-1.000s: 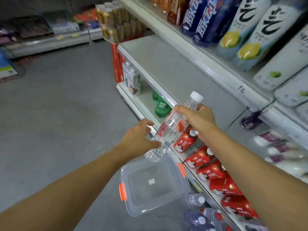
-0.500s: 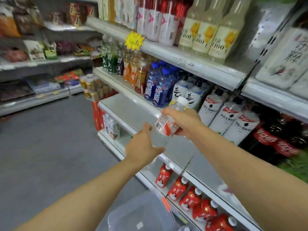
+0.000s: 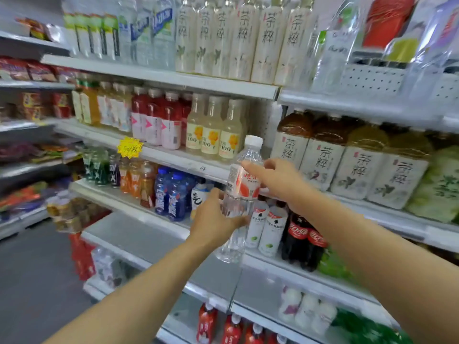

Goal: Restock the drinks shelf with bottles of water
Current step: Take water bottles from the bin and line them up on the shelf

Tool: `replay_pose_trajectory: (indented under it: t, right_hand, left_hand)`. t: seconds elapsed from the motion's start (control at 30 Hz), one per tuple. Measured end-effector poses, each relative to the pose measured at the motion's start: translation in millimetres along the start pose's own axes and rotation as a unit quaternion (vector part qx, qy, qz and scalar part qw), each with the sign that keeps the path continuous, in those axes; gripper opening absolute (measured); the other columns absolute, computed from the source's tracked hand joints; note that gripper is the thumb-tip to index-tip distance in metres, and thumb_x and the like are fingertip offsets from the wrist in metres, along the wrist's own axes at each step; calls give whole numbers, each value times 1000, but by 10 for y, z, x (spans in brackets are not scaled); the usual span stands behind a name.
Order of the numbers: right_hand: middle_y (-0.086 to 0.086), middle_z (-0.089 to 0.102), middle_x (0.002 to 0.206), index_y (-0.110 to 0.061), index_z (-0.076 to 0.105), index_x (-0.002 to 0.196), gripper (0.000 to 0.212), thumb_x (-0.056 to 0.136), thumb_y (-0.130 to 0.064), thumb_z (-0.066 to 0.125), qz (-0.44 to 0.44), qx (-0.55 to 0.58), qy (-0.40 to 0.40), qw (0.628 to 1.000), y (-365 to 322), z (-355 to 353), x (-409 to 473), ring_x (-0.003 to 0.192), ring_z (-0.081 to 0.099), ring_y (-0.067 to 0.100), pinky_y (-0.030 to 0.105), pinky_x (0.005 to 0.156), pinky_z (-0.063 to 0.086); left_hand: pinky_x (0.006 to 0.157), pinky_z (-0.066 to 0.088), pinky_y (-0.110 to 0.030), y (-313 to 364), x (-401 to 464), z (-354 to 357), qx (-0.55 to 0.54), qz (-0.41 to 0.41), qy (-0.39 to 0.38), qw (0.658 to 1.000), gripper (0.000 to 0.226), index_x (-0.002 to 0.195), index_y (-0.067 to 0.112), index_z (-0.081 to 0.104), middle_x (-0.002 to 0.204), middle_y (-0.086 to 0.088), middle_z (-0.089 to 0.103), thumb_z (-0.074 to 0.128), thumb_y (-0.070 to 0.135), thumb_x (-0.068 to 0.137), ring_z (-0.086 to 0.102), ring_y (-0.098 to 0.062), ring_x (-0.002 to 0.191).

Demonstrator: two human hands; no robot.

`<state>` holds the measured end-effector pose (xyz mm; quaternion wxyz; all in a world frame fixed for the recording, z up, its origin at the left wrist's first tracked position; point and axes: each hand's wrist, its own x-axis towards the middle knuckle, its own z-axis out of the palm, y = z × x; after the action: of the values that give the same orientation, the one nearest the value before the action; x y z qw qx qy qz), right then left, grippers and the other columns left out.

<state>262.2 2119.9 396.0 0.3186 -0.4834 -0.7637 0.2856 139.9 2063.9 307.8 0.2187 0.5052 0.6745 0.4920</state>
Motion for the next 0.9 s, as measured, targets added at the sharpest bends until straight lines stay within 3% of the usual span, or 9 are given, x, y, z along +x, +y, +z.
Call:
replay_pose_trajectory:
  t: [0.1, 0.23, 0.37, 0.53, 0.77, 0.9]
  right_hand:
    - [-4, 56, 121, -18, 47, 132, 59, 86, -55, 55, -40, -44, 39, 997, 6, -520, -152, 101, 53, 11, 29, 88, 45]
    - [-2, 50, 130, -17, 41, 136, 64, 84, -45, 65, -35, -91, 108, 989, 87, -1165, -360, 113, 48, 13, 26, 88, 40]
    - [0, 44, 140, -18, 38, 138, 68, 82, -41, 69, -12, -154, 168, 974, 267, -1753, -521, 125, 43, 17, 30, 98, 37]
    - [1, 37, 144, -20, 35, 141, 70, 83, -41, 67, 9, -216, 221, 951, 537, -2421, -648, 132, 33, 18, 33, 107, 29]
    - [2, 31, 143, -18, 30, 142, 69, 86, -37, 64, 17, -260, 275, 925, 895, -3231, -643, 134, 22, 20, 36, 110, 24]
    - [4, 30, 143, -17, 28, 142, 71, 85, -40, 63, 13, -296, 276, 914, 1128, -3599, -497, 132, 23, 22, 33, 109, 24]
  left_hand:
    - [71, 48, -24, 387, 62, 166, -55, 35, -45, 997, 48, 105, 23, 49, 95, 4, 65, 82, 28, 70, 60, -8, 85]
    - [60, 48, -24, 895, 146, 442, -89, 54, -86, 991, 49, 108, 24, 49, 93, 2, 66, 81, 26, 71, 63, -10, 82]
    - [72, 54, -33, 1364, 189, 719, -114, 90, -124, 982, 50, 111, 22, 50, 99, 1, 66, 80, 21, 72, 64, -14, 86]
    - [79, 50, -32, 1930, 222, 1075, -121, 126, -174, 969, 53, 116, 22, 48, 104, 1, 64, 78, 27, 73, 62, -15, 94]
    - [65, 44, -23, 2791, 303, 1621, -140, 180, -184, 956, 47, 111, 24, 50, 101, 6, 63, 78, 28, 73, 60, -10, 90]
    - [80, 55, -43, 3287, 434, 1892, -157, 189, -192, 950, 47, 110, 22, 47, 104, -5, 65, 77, 24, 74, 67, -22, 90]
